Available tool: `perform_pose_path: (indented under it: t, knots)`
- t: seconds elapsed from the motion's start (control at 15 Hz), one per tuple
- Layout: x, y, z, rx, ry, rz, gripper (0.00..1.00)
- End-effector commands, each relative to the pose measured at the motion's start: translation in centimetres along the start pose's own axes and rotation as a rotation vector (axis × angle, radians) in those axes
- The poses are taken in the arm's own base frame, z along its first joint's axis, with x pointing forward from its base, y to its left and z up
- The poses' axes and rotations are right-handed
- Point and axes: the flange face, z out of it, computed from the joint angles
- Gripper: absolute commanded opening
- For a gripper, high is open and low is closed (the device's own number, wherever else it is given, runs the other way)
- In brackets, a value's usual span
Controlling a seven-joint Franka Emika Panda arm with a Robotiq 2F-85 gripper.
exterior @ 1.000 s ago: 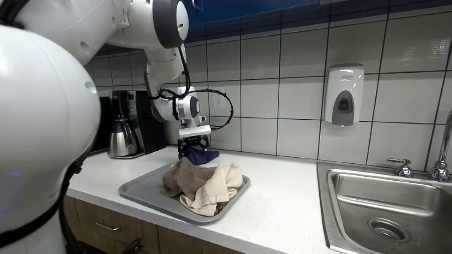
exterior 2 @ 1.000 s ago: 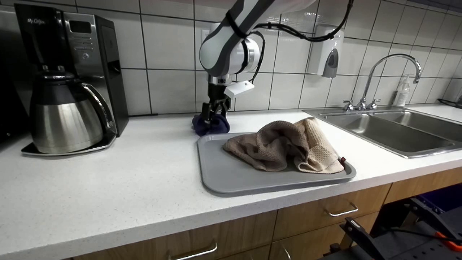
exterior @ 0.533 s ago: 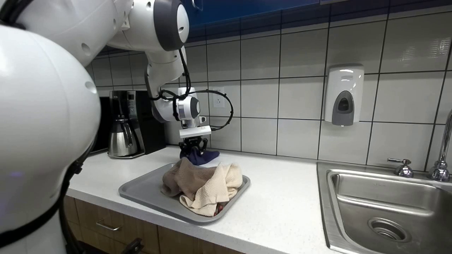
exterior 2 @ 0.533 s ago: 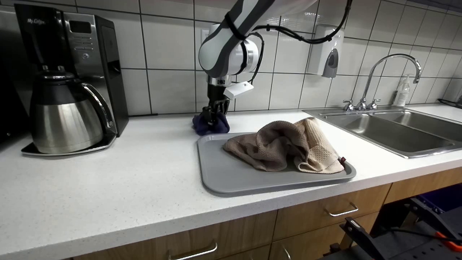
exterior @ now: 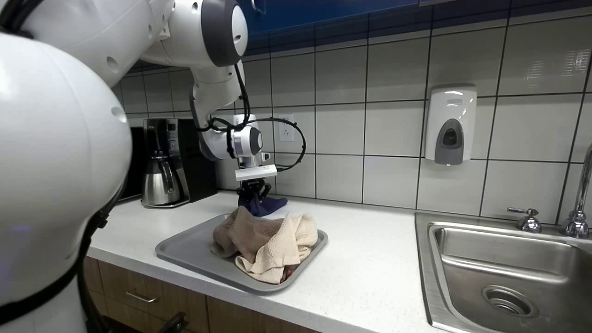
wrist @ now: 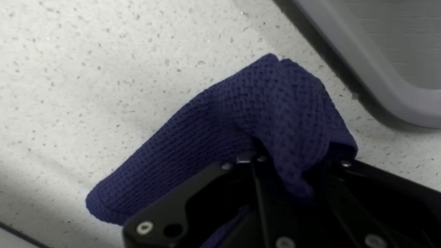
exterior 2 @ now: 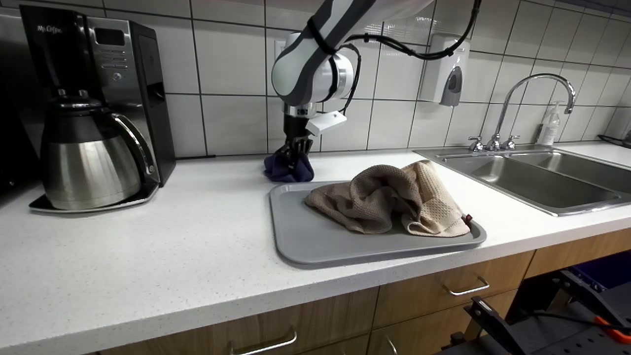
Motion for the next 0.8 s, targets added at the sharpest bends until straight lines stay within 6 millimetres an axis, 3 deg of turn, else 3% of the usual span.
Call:
perform_pose_path:
  t: [0.0, 0.4, 0.73]
  knots:
    - [-0.2, 0.2, -1.2, -0.020, -0.024, 0.009, 0.02]
    - [-1.1, 0.3, -3.2, -0.050, -0.081, 0.045, 0.02]
    - [-1.6, -0.8, -6.0, -0.071, -0.116, 0.053, 0.02]
